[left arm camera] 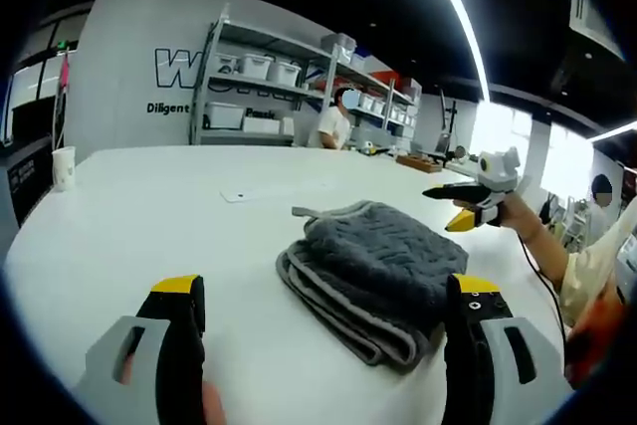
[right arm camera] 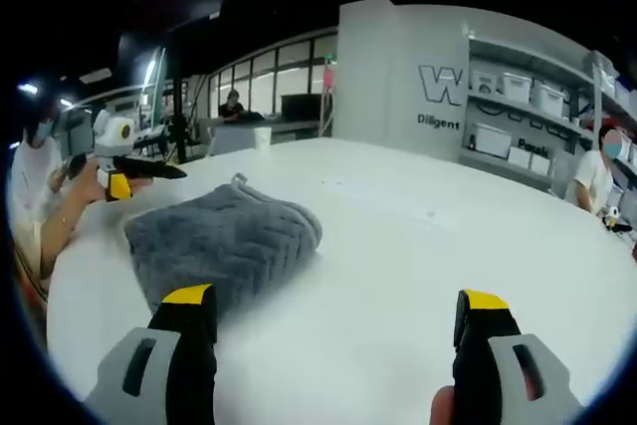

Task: Open the folded towel by lifting each exposed corner and separating the folded layers until the towel lies flat within the target outline without major curled edges

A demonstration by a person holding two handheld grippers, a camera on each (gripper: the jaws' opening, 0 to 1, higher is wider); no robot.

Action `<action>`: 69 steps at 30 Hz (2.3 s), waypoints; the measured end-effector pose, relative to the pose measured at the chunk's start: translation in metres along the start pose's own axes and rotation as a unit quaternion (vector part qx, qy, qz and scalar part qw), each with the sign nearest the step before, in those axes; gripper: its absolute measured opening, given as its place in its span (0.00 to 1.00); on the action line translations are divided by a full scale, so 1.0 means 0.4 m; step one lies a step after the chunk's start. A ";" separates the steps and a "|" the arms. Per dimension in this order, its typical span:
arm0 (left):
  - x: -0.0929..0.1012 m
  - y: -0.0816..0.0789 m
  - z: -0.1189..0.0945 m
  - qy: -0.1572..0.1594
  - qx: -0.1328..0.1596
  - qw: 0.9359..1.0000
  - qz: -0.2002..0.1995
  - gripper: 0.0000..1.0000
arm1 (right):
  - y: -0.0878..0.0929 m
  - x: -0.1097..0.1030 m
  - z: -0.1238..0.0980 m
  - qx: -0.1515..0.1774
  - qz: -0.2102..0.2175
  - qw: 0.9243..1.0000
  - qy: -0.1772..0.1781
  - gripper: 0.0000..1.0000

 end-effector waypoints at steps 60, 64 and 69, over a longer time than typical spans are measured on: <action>-0.002 -0.018 -0.018 -0.002 0.000 1.000 0.010 0.99 | 0.015 0.006 0.008 -0.012 0.003 1.000 0.003 1.00; -0.009 -0.009 -0.015 -0.005 -0.007 1.000 0.006 0.99 | 0.022 0.008 0.013 -0.019 0.000 1.000 0.003 1.00; -0.003 -0.014 -0.019 -0.005 -0.005 1.000 0.010 0.99 | 0.024 0.007 0.016 -0.022 0.000 1.000 0.002 1.00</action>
Point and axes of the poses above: the point that each gripper's makers call its tool centre point, and the gripper's own axes: z roughly forward along the fingers, x roughly to its right, y roughly out of its underside, the point moved 4 cm from there along -z, roughly backward along the fingers, and after that the axes turned 13 degrees about y, right-handed, at the moved point
